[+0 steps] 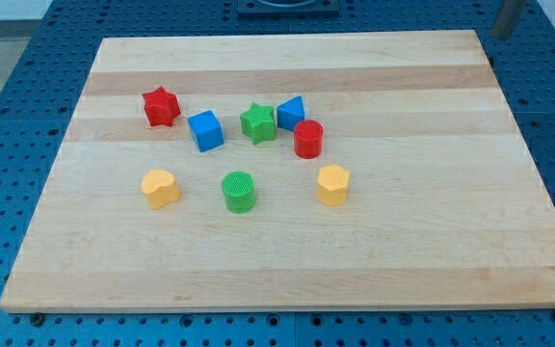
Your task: Push the red star to the top left of the board
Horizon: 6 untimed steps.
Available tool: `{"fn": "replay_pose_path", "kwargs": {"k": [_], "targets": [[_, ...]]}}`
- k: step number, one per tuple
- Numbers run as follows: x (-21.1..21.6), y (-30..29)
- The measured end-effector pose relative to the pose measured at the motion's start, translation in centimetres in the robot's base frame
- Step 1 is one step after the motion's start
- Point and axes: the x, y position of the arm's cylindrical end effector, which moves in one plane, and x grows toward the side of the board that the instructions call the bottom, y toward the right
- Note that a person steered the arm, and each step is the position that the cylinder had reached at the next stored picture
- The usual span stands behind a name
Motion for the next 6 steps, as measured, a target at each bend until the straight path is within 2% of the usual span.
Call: {"fn": "replay_pose_path", "kwargs": {"k": [1,2,4,6], "targets": [[0.1,-3.6],[2.2,-9.2],[8.5,-21.5],[9.7,-31.1]]}}
